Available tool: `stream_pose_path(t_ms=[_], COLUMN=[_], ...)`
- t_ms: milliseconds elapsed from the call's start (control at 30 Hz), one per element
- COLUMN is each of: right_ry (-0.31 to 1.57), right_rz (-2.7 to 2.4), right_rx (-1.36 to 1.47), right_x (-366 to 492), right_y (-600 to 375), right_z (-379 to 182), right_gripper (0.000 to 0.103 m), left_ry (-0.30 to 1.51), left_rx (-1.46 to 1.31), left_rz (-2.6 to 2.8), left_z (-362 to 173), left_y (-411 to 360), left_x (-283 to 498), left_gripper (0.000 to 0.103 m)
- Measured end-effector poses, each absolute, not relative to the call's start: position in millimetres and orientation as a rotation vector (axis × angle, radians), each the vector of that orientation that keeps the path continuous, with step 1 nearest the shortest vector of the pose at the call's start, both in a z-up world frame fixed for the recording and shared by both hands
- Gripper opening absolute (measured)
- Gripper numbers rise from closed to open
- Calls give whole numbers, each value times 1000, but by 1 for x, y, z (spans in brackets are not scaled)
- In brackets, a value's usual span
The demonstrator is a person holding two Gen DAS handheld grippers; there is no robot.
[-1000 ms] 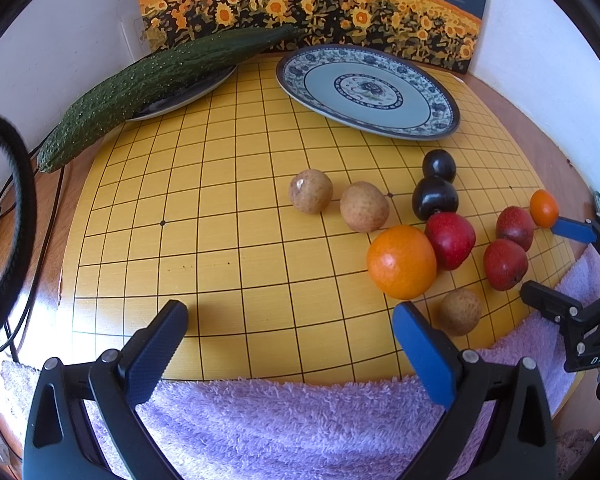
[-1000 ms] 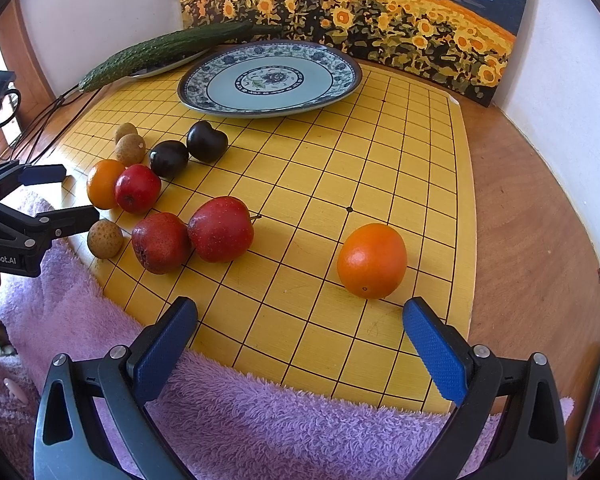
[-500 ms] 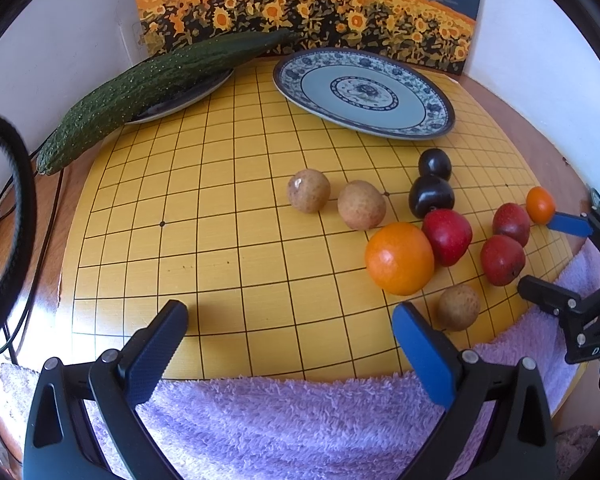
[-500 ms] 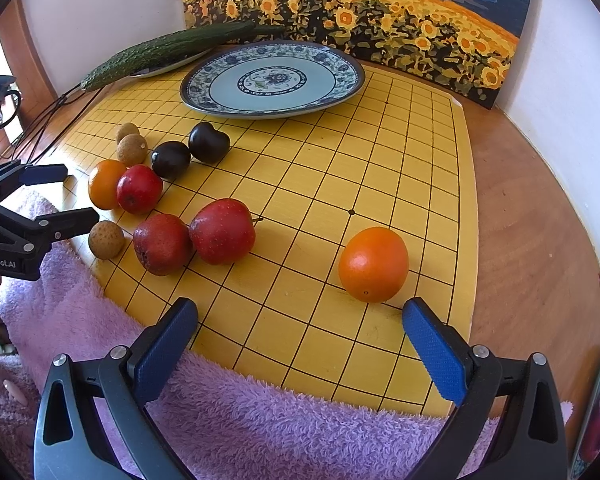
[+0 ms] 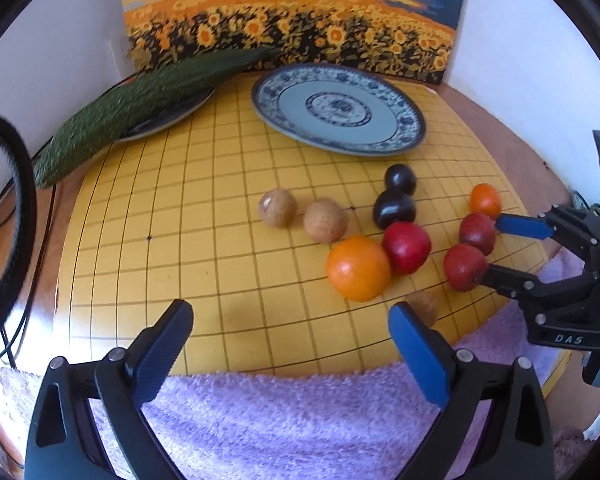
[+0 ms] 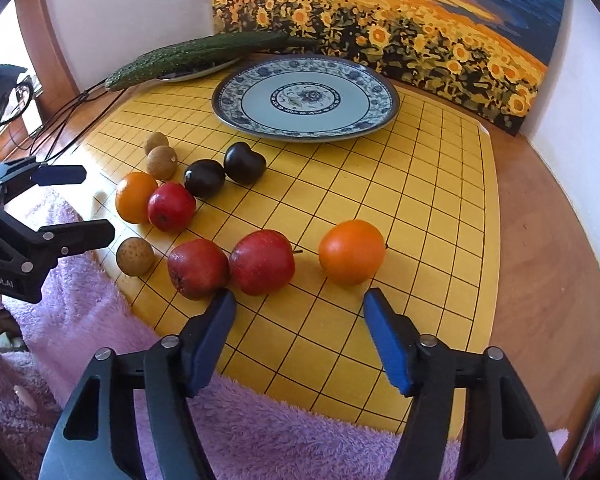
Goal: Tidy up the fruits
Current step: 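Close the right tool on the red apple while the left tool grasps the large orange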
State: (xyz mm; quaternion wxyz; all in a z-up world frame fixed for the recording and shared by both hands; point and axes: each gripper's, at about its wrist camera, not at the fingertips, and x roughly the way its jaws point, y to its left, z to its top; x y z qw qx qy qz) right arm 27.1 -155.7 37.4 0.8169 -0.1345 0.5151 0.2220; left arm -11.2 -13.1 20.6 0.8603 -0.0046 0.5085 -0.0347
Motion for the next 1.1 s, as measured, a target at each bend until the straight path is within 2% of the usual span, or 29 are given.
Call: stream_pose_path(t_ms=[467,767,1000,1100], right_ry=[1084,1076,1072,1069], right_rz=[509,551,568,571], right_rx=[-273,-246,-237,-236], right_x=[34,37,38,39], right_y=[-156,-150,-147,-146], right_z=[37,38,39,38], right_gripper=[55,40,37,37], left_ry=[1071,1070,1073,1073], left_rx=[-26,-32,-37,-45], left_rz=[-89,-106,-114,-132], left_z=[20,19,17,17], left_y=[-25,-27,-28,-28], left_x=[8,10,10,9], left_gripper=[81,74,72,64])
